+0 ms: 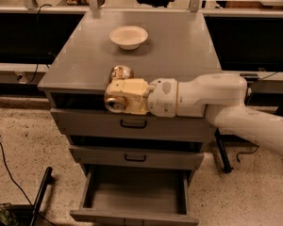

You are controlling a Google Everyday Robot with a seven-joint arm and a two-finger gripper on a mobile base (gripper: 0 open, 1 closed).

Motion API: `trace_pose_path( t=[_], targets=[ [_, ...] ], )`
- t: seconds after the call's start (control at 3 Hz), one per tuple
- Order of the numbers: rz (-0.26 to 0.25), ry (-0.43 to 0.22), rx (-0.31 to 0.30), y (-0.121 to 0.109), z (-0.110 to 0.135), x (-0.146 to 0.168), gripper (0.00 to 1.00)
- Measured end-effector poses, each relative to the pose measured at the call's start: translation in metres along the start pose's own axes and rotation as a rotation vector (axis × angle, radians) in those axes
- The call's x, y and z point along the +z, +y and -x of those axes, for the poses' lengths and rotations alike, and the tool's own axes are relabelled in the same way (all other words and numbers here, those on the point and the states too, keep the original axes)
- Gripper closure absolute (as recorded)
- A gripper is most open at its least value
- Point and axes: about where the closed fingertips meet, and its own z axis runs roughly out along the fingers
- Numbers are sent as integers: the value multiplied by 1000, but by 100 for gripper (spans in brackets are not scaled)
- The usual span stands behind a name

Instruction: Pick orange can from bottom drawer and place on counter

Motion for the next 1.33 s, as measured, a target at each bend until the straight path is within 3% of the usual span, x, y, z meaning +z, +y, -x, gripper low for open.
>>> trace_pose_path(
  t=[0.33, 0.67, 1.33],
  targets=[
    [78, 14, 33, -22, -38, -5, 100],
    [143, 40, 74, -19, -71, -15, 100],
    [374, 147, 127, 8, -132, -50, 100]
  ],
)
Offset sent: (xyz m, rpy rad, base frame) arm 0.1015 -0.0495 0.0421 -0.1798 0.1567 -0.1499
